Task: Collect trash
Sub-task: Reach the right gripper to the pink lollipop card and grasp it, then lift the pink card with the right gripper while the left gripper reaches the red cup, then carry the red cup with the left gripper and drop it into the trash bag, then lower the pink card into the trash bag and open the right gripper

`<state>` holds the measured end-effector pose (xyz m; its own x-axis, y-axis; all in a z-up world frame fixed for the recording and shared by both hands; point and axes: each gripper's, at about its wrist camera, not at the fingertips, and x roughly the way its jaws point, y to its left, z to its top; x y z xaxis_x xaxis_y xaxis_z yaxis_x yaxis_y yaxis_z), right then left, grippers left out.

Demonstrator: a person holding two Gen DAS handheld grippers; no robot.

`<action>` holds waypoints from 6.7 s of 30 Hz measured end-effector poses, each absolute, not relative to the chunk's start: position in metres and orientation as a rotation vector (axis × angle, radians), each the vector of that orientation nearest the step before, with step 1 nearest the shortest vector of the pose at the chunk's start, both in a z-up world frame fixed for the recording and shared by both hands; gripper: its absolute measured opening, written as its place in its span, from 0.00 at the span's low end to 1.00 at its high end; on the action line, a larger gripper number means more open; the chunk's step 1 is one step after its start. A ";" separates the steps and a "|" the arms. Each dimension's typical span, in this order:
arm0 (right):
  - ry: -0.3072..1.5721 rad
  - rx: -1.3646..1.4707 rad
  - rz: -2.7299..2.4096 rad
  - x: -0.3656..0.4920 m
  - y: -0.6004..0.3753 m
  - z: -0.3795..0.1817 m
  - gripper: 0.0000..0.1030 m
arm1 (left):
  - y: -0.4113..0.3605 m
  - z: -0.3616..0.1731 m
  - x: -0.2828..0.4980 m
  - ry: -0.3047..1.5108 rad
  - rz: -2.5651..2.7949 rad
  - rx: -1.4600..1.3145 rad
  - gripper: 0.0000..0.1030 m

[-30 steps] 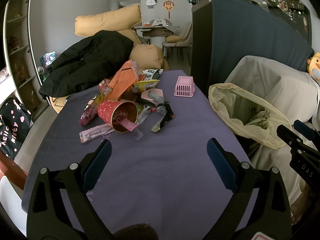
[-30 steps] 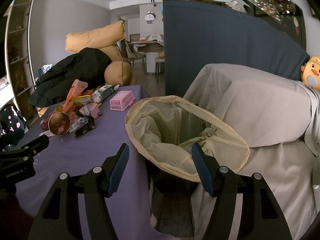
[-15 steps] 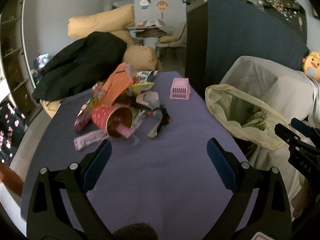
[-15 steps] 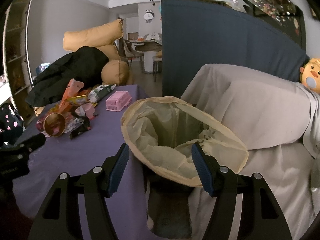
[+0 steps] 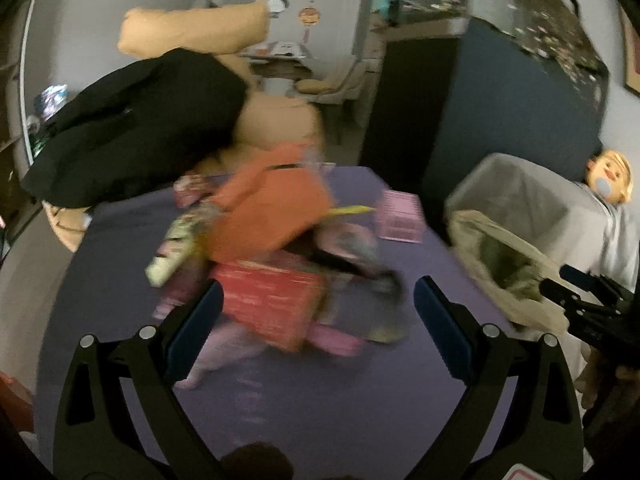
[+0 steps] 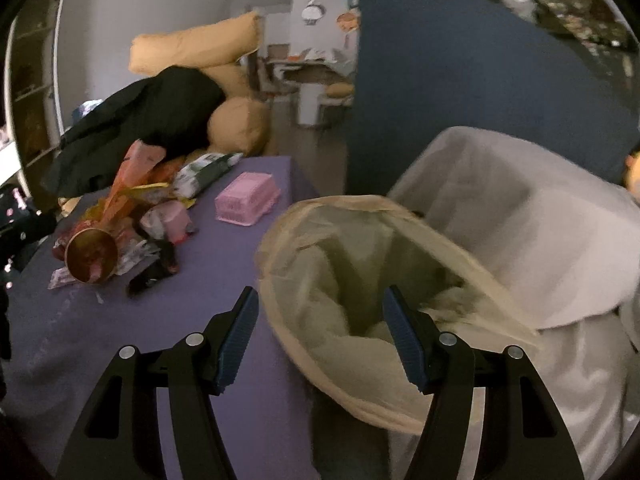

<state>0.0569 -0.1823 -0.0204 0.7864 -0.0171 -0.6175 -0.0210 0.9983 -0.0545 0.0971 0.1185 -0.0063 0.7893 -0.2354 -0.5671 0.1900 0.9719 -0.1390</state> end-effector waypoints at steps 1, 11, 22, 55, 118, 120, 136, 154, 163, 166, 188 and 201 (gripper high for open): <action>0.676 -0.060 0.023 0.062 -0.177 -0.022 0.59 | 0.134 -0.009 0.103 0.639 -0.219 -0.093 0.89; 0.800 -0.071 0.354 0.098 -0.084 -0.040 0.49 | 0.232 -0.044 0.122 0.763 -0.095 -0.234 0.89; 0.878 -0.188 0.588 0.122 0.002 -0.053 0.37 | 0.254 -0.052 0.110 0.755 -0.105 -0.306 0.89; 0.871 -0.313 0.680 0.123 0.012 -0.062 0.45 | 0.252 -0.047 0.097 0.740 -0.098 -0.334 0.89; 0.937 -0.278 0.434 0.086 -0.102 -0.059 0.53 | 0.165 -0.049 0.089 0.754 -0.207 -0.186 0.89; 0.963 -0.264 0.459 0.098 -0.099 -0.064 0.52 | 0.167 -0.050 0.088 0.763 -0.213 -0.197 0.87; 0.801 -0.166 0.393 0.089 -0.133 -0.019 0.45 | 0.120 -0.054 0.109 0.792 -0.175 -0.091 0.65; 0.642 -0.124 0.343 0.071 -0.168 0.023 0.45 | 0.132 0.006 0.108 0.672 -0.174 -0.173 0.04; 0.498 -0.123 0.240 0.056 -0.224 0.077 0.45 | 0.060 0.076 0.114 0.602 -0.383 -0.161 0.04; 0.458 -0.123 0.175 0.051 -0.253 0.090 0.45 | 0.018 0.083 0.130 0.635 -0.485 -0.177 0.04; 0.542 0.022 0.104 0.100 -0.321 0.037 0.45 | -0.082 -0.009 0.186 0.856 -0.591 -0.129 0.44; 0.753 0.027 0.102 0.152 -0.285 -0.034 0.46 | -0.021 -0.032 0.152 0.869 -0.456 -0.113 0.49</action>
<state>0.1521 -0.2854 -0.0337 0.7252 0.1024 -0.6809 -0.0832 0.9947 0.0611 0.1517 -0.0208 -0.0321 0.5563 -0.4303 -0.7109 0.3400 0.8985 -0.2777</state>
